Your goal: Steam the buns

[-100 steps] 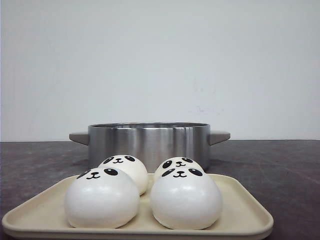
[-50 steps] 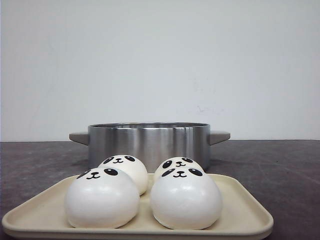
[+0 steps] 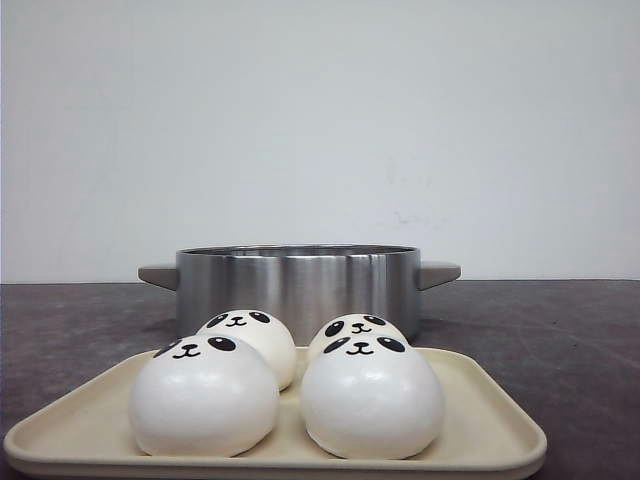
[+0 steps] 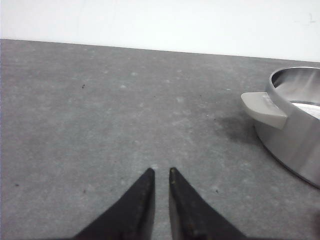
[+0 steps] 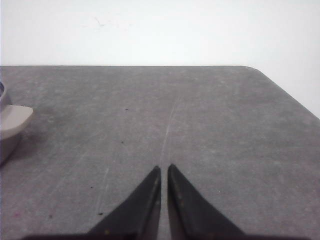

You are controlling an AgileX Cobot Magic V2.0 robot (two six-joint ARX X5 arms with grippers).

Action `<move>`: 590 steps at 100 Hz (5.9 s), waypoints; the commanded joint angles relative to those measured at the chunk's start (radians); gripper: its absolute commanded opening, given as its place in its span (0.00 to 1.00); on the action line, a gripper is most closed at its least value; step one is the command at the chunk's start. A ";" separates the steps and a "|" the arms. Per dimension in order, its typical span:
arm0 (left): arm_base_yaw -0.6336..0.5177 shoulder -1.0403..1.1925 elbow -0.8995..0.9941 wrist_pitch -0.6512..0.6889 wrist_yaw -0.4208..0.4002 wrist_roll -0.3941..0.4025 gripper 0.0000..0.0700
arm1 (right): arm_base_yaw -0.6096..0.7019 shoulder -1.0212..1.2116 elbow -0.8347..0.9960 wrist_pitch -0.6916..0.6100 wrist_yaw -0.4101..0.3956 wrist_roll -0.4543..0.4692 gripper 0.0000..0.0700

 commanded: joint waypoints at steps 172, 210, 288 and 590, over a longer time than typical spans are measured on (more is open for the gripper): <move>0.000 0.288 0.594 -0.225 0.318 -0.098 0.02 | 0.001 0.126 0.592 -0.277 -0.425 0.227 0.01; -0.013 0.449 0.713 -0.192 0.371 -0.077 0.79 | 0.001 0.441 0.798 -0.311 -0.578 0.227 0.98; -0.078 0.432 0.713 -0.283 0.371 -0.089 0.84 | 0.499 0.935 0.802 -0.229 -0.318 0.320 1.00; -0.225 0.432 0.713 -0.406 0.333 -0.080 0.84 | 0.516 2.131 1.804 -0.579 -0.103 0.186 0.00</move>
